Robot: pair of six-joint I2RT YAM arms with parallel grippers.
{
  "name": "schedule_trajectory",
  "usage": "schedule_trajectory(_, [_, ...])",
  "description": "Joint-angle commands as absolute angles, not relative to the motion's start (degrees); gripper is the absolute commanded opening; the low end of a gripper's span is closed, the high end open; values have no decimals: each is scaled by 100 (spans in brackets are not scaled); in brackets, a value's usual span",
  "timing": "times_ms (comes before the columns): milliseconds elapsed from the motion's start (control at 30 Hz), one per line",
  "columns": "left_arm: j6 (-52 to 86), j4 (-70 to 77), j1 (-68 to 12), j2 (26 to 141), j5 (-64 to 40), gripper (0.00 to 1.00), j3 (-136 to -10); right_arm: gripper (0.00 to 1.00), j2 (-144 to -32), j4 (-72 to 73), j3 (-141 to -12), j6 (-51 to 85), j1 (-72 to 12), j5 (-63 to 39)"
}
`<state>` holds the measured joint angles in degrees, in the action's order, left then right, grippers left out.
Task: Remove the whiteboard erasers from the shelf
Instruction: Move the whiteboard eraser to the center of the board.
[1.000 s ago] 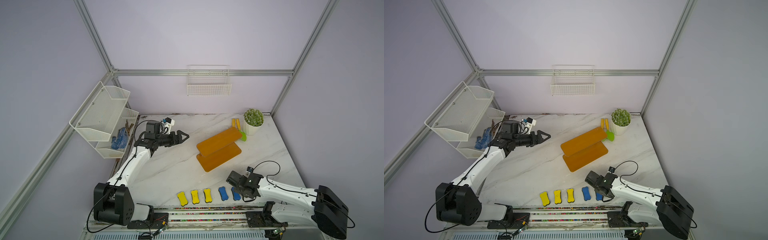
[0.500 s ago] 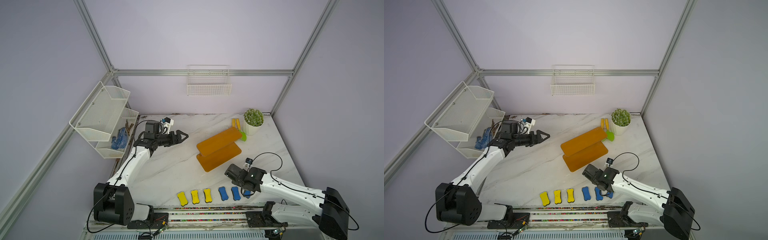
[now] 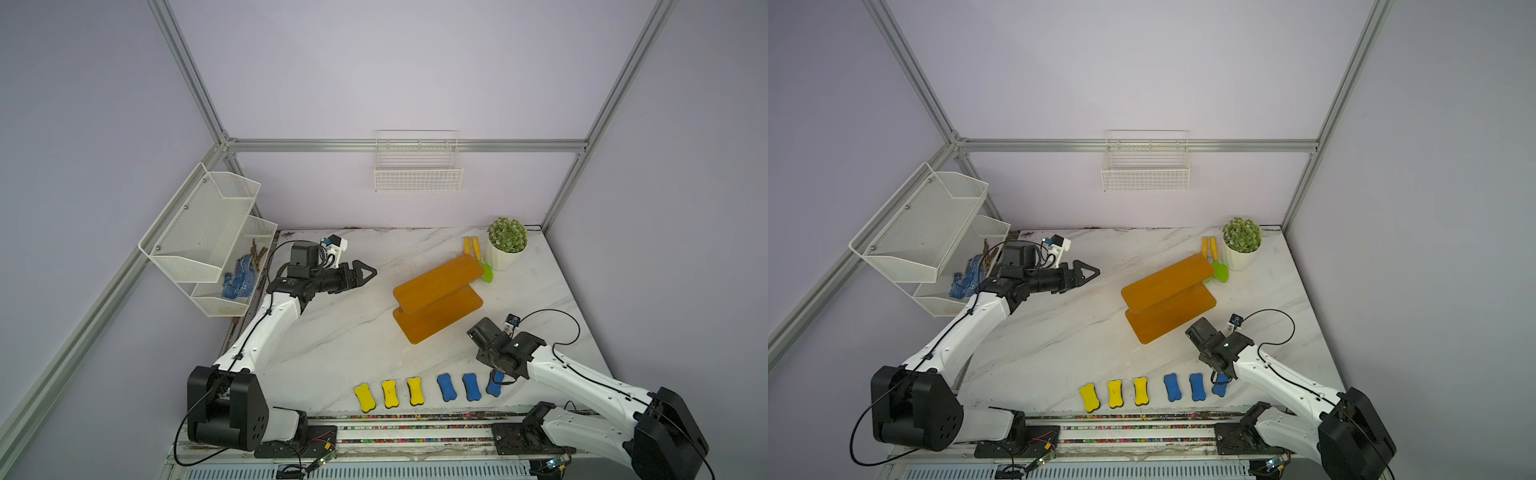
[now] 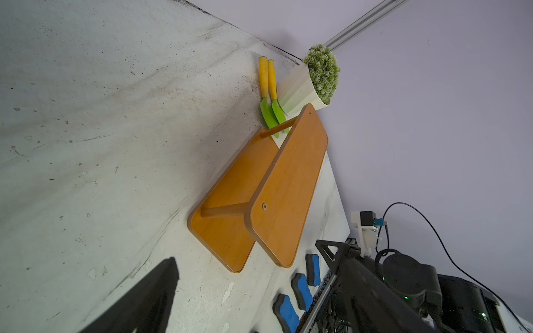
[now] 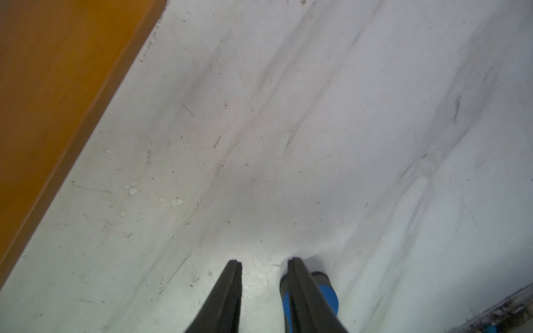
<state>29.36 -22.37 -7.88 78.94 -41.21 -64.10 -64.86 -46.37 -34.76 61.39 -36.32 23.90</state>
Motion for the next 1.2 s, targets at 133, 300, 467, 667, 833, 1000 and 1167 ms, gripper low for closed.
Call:
schedule_trajectory(133, [2806,-2210,-791,7761,-4087,92,-6438,33,-6695,-4188,-3262,6072,-3570,2105])
schedule_trajectory(300, [2804,-2212,-791,7773,-4082,92,-6435,32,-6699,-4131,-3127,6117,-3568,2044])
schedule_trajectory(467, [2795,-2222,-791,7764,-4069,92,-6442,31,-6706,-4150,-3052,6135,-3568,1941])
schedule_trajectory(667, [2786,-2233,-793,7770,-4065,92,-6443,30,-6707,-4258,-3105,6084,-3565,1699])
schedule_trajectory(833, [2770,-2259,-789,7761,-4041,92,-6453,29,-6549,-4382,-3057,6142,-3562,1671])
schedule_trajectory(1000, [2777,-2259,-782,7765,-4052,92,-6466,28,-6317,-4474,-2971,6201,-3572,1626])
schedule_trajectory(1167, [2777,-2257,-782,7748,-4032,92,-6461,30,-6223,-4554,-3334,6003,-3574,1797])
